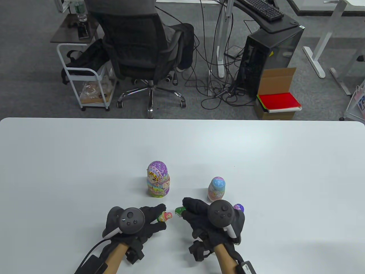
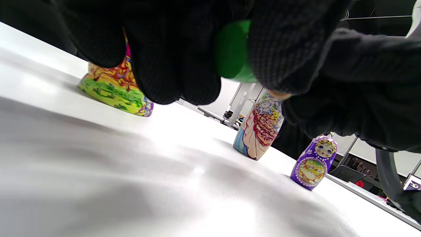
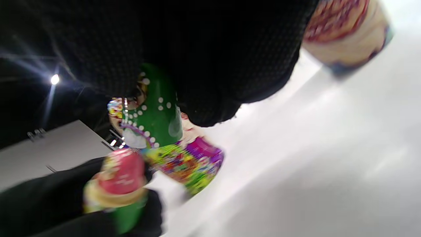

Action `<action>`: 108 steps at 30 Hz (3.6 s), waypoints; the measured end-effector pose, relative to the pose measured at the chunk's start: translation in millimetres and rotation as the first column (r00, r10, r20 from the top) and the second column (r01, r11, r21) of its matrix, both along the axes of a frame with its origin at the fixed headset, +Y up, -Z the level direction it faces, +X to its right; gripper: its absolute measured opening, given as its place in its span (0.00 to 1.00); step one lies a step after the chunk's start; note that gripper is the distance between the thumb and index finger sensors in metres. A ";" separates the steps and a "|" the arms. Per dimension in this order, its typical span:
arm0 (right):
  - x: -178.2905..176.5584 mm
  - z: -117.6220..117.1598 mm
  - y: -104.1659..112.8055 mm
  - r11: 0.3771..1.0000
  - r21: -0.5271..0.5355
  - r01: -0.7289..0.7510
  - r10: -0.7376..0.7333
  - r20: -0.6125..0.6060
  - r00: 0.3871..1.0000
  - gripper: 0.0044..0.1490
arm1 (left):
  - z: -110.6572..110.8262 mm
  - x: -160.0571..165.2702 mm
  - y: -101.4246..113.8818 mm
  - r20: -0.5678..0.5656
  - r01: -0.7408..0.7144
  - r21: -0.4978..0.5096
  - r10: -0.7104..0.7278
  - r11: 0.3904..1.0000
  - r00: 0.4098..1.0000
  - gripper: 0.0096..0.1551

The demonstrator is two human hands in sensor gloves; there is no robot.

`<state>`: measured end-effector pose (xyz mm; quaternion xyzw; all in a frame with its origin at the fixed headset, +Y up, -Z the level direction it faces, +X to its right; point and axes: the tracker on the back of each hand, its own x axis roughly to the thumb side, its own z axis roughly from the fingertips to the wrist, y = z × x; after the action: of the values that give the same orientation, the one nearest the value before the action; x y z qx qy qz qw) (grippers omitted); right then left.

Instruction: Nest individual Russian dolls into a nested set

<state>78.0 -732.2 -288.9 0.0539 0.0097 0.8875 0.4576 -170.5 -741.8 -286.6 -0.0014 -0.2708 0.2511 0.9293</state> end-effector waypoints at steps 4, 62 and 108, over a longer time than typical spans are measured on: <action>-9.4 1.7 -3.7 1.000 -0.006 0.006 -0.006 -0.040 0.999 0.31 | 2.0 3.7 2.1 0.007 -0.006 0.016 0.006 1.000 1.000 0.41; -35.4 11.8 9.0 0.674 0.200 -0.711 0.680 0.205 0.704 0.32 | 7.1 25.7 -4.5 0.039 0.129 -0.050 -0.127 0.990 0.991 0.51; -7.0 17.3 28.8 1.000 0.007 -0.017 0.018 -0.230 0.973 0.39 | 12.2 17.8 9.6 0.081 -0.031 -0.055 0.035 0.998 0.996 0.61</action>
<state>71.0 -703.5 -271.6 0.1571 0.0610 0.8793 0.4455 -152.7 -732.2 -274.3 -0.0320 -0.3020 0.2734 0.9127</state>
